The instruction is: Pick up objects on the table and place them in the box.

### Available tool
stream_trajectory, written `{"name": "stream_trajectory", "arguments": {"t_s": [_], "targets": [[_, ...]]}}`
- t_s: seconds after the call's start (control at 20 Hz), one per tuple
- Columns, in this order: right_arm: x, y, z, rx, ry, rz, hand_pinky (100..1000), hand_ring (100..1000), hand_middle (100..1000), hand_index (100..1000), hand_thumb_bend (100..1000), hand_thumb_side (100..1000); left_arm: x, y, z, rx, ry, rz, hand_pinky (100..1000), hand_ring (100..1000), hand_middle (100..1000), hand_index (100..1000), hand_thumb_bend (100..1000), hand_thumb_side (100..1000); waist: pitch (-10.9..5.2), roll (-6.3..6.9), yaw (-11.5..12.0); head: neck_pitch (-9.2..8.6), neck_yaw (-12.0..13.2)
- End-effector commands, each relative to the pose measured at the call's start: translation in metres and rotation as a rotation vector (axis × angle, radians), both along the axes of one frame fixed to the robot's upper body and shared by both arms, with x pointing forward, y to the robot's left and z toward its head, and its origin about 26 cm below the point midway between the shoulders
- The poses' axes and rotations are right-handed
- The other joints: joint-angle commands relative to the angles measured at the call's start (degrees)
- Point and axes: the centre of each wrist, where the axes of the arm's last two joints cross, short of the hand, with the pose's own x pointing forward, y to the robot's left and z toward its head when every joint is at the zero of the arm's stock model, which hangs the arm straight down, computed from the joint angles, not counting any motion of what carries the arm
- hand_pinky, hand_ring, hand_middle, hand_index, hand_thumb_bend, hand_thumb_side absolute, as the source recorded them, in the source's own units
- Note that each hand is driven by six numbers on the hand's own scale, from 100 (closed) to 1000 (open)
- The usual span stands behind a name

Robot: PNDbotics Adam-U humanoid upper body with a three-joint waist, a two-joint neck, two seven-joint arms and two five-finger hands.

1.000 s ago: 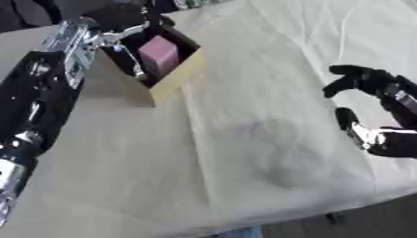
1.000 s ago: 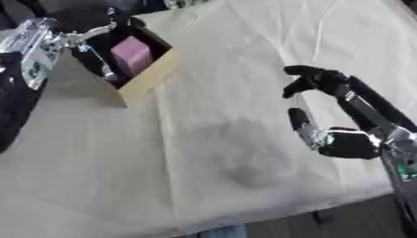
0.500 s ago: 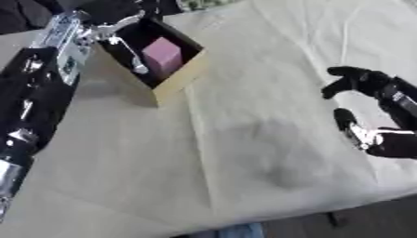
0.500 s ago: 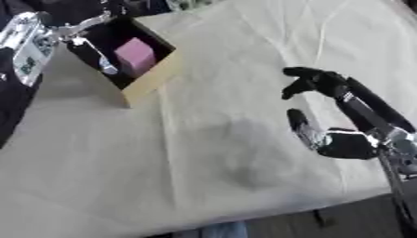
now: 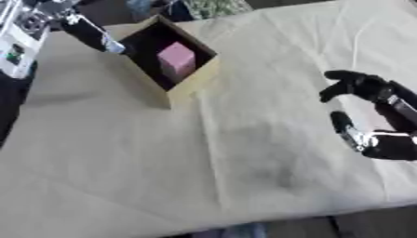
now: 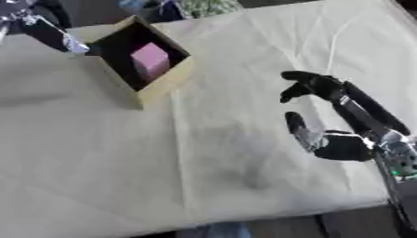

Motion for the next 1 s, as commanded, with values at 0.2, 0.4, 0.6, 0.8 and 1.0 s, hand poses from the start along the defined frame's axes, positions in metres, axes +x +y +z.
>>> {"name": "stream_trajectory", "arguments": {"t_s": [0.2, 0.4, 0.6, 0.8, 1.0], "targets": [[-0.001, -0.004, 0.004, 0.008, -0.017, -0.018, 792, 763, 634, 941, 100, 436, -0.053, 0.015, 0.026, -0.123, -0.058, -0.064, 810, 705, 628, 871, 594, 144, -1.01, -1.00, 1.38, 0.29, 0.50], [-0.002, -0.004, 0.003, 0.021, -0.021, -0.024, 792, 762, 632, 941, 100, 438, -0.072, 0.015, 0.015, -0.244, -0.021, -0.090, 805, 680, 609, 846, 510, 127, -0.85, -1.49, 2.55, 0.29, 1.49], [-0.002, -0.003, 0.004, 0.037, -0.024, -0.027, 791, 761, 630, 940, 100, 441, -0.080, 0.017, -0.002, -0.350, 0.052, -0.084, 805, 664, 598, 827, 443, 134, -0.61, -1.79, 3.23, 0.29, 2.09], [-0.003, -0.002, 0.003, 0.051, -0.027, -0.035, 790, 761, 628, 940, 100, 444, -0.085, 0.019, -0.023, -0.423, 0.115, -0.070, 804, 648, 588, 807, 384, 145, -0.42, -1.95, 3.65, 0.29, 2.45], [-0.004, -0.002, 0.004, 0.060, -0.031, -0.042, 790, 760, 628, 940, 100, 443, -0.085, 0.021, -0.043, -0.478, 0.183, -0.048, 801, 638, 582, 799, 346, 165, -0.23, -2.15, 4.04, 0.29, 2.78]]}}
